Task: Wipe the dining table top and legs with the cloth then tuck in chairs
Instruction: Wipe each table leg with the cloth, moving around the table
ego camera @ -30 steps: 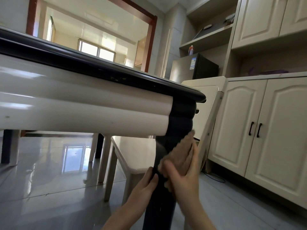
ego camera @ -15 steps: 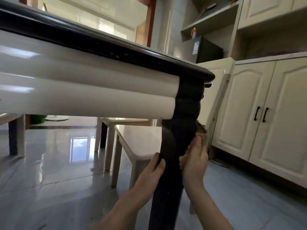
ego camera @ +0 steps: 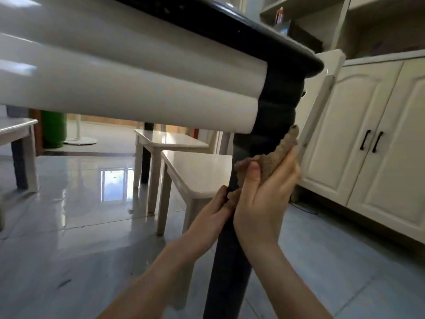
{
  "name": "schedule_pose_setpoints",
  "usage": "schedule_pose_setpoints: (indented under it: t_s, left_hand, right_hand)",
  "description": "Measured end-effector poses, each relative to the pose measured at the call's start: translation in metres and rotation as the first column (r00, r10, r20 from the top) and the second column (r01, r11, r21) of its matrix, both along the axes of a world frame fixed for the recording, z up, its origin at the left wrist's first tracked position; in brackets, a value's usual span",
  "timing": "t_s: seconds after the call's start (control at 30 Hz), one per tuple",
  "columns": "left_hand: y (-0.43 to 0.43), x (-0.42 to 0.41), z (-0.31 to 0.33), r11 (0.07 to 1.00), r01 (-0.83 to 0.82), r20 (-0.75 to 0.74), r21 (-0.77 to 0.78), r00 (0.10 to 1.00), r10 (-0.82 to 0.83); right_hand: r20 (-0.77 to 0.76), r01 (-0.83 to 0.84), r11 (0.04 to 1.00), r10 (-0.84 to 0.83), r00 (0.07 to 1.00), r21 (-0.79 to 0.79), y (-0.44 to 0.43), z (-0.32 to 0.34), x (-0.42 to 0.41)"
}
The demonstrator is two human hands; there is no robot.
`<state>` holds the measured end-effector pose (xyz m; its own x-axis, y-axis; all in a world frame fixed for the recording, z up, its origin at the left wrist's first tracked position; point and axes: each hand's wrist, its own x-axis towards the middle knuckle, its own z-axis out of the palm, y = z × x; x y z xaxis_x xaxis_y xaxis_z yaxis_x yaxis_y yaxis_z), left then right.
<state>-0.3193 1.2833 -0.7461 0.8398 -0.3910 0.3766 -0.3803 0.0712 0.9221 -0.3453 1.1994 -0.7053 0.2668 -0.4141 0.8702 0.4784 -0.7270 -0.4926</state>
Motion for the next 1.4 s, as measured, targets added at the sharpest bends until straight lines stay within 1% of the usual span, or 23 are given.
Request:
schedule_pose_setpoints:
  t_s: [0.03,0.07,0.13,0.2,0.23,0.3,0.4,0.43,0.47,0.53,0.67,0.77,0.87,0.97,1.0,1.07,1.13,1.17,1.2,1.27,1.3,1.33,1.4]
  left_hand:
    - [-0.001,0.001,0.0,1.0,0.0,0.001,-0.009,1.0,0.0]
    - [-0.003,0.002,0.0,1.0,-0.007,-0.008,-0.023,1.0,0.007]
    - [-0.003,0.003,-0.001,0.999,-0.01,-0.04,-0.041,0.999,0.008]
    - [-0.002,0.002,-0.001,1.0,0.014,-0.026,-0.026,1.0,-0.015]
    - [-0.001,0.0,0.0,1.0,0.023,-0.019,-0.017,1.0,-0.023]
    - [0.0,0.0,0.0,1.0,0.022,-0.02,-0.008,1.0,-0.022]
    - [0.001,-0.001,0.003,1.0,0.006,-0.031,0.008,0.999,-0.006]
    - [0.001,-0.001,0.003,1.0,0.004,-0.038,0.004,0.999,-0.004]
    - [0.0,-0.002,0.003,1.0,0.005,-0.045,0.001,0.999,-0.005]
    - [-0.001,-0.006,0.005,1.0,0.006,-0.04,0.004,0.999,-0.006]
    - [0.0,-0.005,0.005,0.999,-0.04,-0.026,0.02,0.999,0.04]
    - [0.0,-0.004,0.005,0.998,-0.054,-0.016,0.043,0.998,0.055]
    - [0.0,-0.004,0.005,0.997,-0.067,0.03,0.049,0.997,0.066]
    - [0.0,-0.001,0.001,0.997,-0.055,0.049,0.052,0.997,0.053]
    - [0.0,0.0,0.0,0.997,-0.048,0.056,0.063,0.997,0.045]
    - [0.002,-0.001,-0.001,0.996,-0.035,0.067,0.084,0.997,0.03]
    - [0.002,-0.001,-0.001,0.994,-0.032,0.068,0.1,0.997,0.026]
    - [0.002,0.0,-0.002,0.994,-0.034,0.064,0.105,0.998,0.027]
    - [0.002,-0.001,-0.002,0.994,-0.038,0.057,0.105,0.998,0.032]
    - [0.001,0.0,-0.004,0.993,-0.043,0.05,0.106,0.998,0.037]
    - [0.001,0.001,-0.005,0.993,-0.052,0.046,0.105,0.998,0.047]
    - [0.0,0.001,-0.005,0.993,-0.057,0.039,0.101,0.998,0.053]
    - [0.0,0.003,-0.006,0.994,-0.061,0.03,0.086,0.998,0.058]
  right_hand:
    - [-0.004,0.006,1.0,-0.006,1.0,-0.017,0.0,-0.011,0.0]
    - [-0.033,-0.001,0.999,0.0,0.999,-0.032,0.001,-0.027,-0.003]
    - [-0.106,0.043,0.998,-0.048,0.993,-0.047,0.002,-0.069,-0.008]
    - [-0.181,0.086,0.996,-0.091,0.979,-0.037,0.004,-0.105,-0.012]
    - [-0.218,0.078,0.997,-0.081,0.973,-0.023,0.005,-0.12,-0.013]
    - [-0.28,0.035,0.999,-0.034,0.959,-0.002,0.004,-0.146,-0.016]
    - [-0.366,-0.089,0.981,0.147,0.919,0.172,0.005,-0.168,-0.023]
    - [-0.368,-0.109,0.975,0.176,0.913,0.194,0.006,-0.167,-0.025]
    - [-0.366,-0.131,0.971,0.199,0.909,0.201,0.006,-0.161,-0.026]
    - [-0.299,-0.204,0.946,0.276,0.913,0.251,0.005,-0.137,-0.023]
    - [-0.143,-0.186,0.972,0.206,0.968,0.142,-0.002,-0.069,-0.017]
    - [-0.067,-0.167,0.977,0.177,0.982,0.129,-0.004,-0.042,-0.009]
    - [0.009,-0.152,0.977,0.153,0.988,0.15,-0.004,-0.051,0.001]
    - [0.066,-0.112,0.982,0.103,0.992,0.152,-0.001,-0.082,0.004]
    - [0.061,-0.118,0.98,0.109,0.992,0.16,0.001,-0.098,0.002]
    - [-0.001,-0.14,0.969,0.143,0.99,0.203,0.002,-0.156,0.0]
    - [-0.165,-0.135,0.922,0.206,0.965,0.363,0.006,-0.233,-0.005]
    - [-0.26,-0.098,0.883,0.239,0.936,0.46,0.009,-0.273,-0.009]
    - [-0.337,-0.048,0.819,0.288,0.896,0.572,0.014,-0.302,-0.015]
    - [-0.44,0.097,0.65,0.39,0.809,0.754,0.021,-0.34,-0.029]
    - [-0.447,0.156,0.548,0.451,0.773,0.822,0.023,-0.349,-0.037]
    - [-0.444,0.199,0.469,0.499,0.745,0.861,0.023,-0.359,-0.042]
    - [-0.401,0.211,0.379,0.545,0.736,0.901,0.022,-0.365,-0.044]
